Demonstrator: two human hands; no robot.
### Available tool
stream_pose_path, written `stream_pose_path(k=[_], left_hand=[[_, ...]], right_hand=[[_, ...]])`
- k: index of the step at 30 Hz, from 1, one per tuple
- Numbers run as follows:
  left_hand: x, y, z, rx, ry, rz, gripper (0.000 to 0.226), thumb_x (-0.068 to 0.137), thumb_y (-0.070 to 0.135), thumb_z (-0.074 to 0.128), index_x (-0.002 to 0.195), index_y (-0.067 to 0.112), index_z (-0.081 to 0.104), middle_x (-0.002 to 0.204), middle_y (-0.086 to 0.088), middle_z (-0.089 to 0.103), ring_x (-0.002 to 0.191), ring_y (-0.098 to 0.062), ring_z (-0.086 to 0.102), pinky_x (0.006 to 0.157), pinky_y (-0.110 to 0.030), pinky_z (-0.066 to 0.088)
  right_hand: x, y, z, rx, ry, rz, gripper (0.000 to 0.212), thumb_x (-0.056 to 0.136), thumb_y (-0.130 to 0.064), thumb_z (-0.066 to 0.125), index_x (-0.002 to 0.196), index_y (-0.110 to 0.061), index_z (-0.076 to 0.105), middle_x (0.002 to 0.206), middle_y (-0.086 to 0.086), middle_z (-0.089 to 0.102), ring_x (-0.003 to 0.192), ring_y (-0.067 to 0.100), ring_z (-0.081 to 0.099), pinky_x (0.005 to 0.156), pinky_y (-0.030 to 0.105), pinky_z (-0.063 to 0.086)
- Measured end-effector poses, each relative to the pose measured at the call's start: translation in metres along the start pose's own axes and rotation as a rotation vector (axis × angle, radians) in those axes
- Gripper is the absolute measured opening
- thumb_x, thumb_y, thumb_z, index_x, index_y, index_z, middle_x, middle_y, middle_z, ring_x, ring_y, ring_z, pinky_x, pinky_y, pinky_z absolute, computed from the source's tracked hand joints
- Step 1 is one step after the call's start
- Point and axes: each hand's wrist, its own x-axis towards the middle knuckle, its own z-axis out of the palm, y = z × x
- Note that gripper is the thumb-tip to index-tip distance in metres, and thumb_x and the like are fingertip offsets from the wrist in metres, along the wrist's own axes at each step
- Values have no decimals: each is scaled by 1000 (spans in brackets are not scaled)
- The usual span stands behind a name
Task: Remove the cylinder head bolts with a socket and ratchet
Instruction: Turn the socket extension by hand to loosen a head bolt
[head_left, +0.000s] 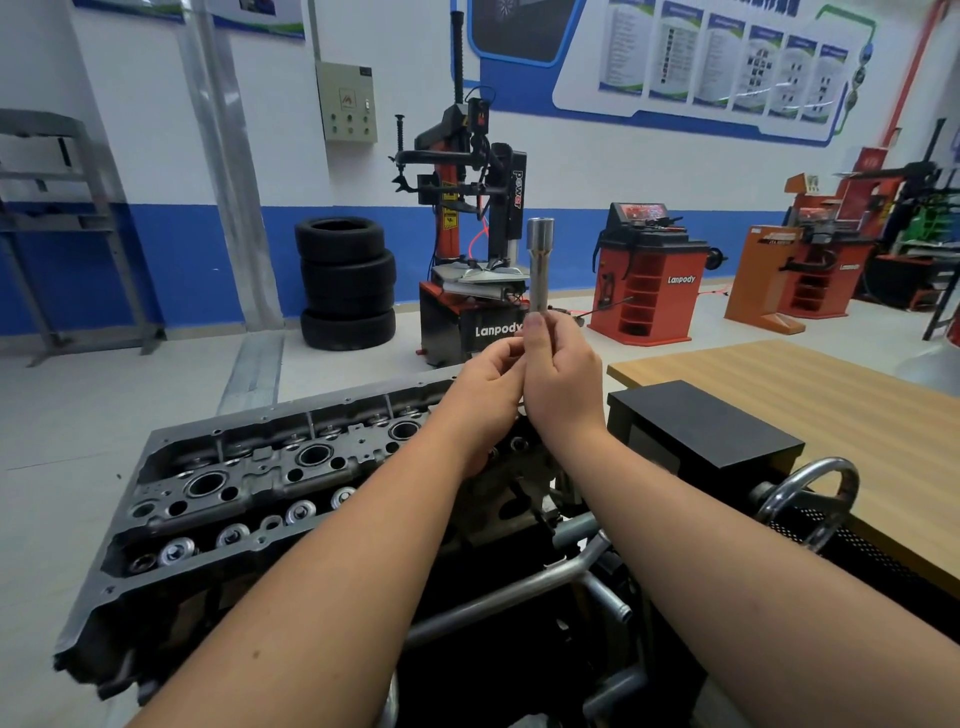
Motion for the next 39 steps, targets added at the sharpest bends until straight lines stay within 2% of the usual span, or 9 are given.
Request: stream_pose_path(k=[6,12,18,21,24,28,31,33,39], left_hand=[[3,-3,-3,20,55,13,6,102,25,64,107,28,65,98,7,77,90,-6,73,74,-24,59],[2,-2,0,16,25,4,24,105,40,55,122,27,65,114,5,75,108,-11,68,92,-32,56],[1,-3,-1,52,20,17,12,105,26,58,113,31,65,110,5,76,104,-11,72,87,-29,60],[1,-3,-1,58,45,19,8,104,25,60,111,29,63,109,2,74,102,-13,71,82,-28,60],[1,-2,1,10,40,15,10,105,31,58,112,30,65,111,3,75,106,-12,71,89,-31,60],[1,-1,1,1,30,17,18,107,34,54,118,28,68,114,5,76,108,-8,70,93,-29,57],[1,-3,1,19,34,6,16,105,33,57,115,26,68,107,7,77,97,-7,72,82,-27,59],[1,-4,0,46,40,6,12,105,32,58,112,29,68,104,8,77,94,-6,72,77,-23,60],[1,-3,-1,30,52,9,19,105,39,57,115,29,69,106,8,77,104,-11,71,83,-30,58]], right_hand=[[0,0,0,-8,-5,-3,14,104,-31,52,94,-20,50,80,-10,60,71,-7,59,58,8,42],[1,3,0,5,11,14,25,108,-29,41,97,-17,59,80,-9,61,74,1,57,60,12,41],[2,2,-1,47,-2,50,21,98,-36,62,103,-18,51,87,-1,66,77,9,65,62,16,48],[2,1,0,57,-9,52,15,100,-31,58,90,-23,50,80,-5,61,71,4,60,59,14,45],[2,1,-1,68,-35,40,24,104,-29,51,82,-22,54,73,-5,58,64,-1,54,57,13,41],[3,1,-2,107,-75,55,34,107,-30,42,88,-9,61,78,6,62,71,12,57,63,26,45],[4,0,-2,115,-82,61,18,102,-39,52,96,-23,57,80,-6,63,73,3,60,64,19,47],[4,1,-1,87,-52,70,16,99,-41,59,98,-26,51,85,-2,65,77,6,64,65,17,48],[1,2,0,49,-23,13,17,104,-29,50,90,-20,55,79,-5,61,71,-2,56,60,11,42]])
